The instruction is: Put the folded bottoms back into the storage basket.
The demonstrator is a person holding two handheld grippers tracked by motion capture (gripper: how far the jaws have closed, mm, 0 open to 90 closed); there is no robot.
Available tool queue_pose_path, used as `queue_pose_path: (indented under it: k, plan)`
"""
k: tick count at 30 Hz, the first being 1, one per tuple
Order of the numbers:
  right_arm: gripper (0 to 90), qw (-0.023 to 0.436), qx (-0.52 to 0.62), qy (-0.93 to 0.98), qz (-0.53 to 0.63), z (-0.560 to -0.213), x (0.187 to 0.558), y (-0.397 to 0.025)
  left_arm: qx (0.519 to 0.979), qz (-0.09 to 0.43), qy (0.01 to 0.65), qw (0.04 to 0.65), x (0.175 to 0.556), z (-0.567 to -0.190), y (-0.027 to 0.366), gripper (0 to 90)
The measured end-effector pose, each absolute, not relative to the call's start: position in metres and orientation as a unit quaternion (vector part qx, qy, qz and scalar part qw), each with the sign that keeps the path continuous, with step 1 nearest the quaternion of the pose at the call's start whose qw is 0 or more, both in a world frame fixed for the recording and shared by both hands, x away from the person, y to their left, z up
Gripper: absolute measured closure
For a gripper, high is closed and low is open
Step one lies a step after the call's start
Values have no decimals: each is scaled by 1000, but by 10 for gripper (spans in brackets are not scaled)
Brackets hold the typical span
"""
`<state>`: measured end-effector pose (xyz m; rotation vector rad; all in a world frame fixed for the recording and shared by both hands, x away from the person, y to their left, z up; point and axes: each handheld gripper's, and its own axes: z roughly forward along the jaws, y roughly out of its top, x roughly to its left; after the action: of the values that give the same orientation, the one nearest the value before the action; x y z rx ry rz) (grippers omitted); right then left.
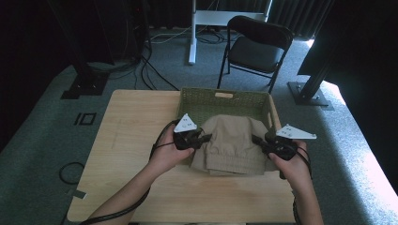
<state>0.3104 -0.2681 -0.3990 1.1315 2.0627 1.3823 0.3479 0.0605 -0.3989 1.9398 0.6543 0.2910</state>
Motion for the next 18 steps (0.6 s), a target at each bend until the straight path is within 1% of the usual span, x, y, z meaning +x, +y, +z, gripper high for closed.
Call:
queue_pose_path:
  k: [18]
  plan:
    - [801, 214, 409, 717, 523, -357, 344, -268, 791, 131, 259, 539, 381, -356, 66, 775]
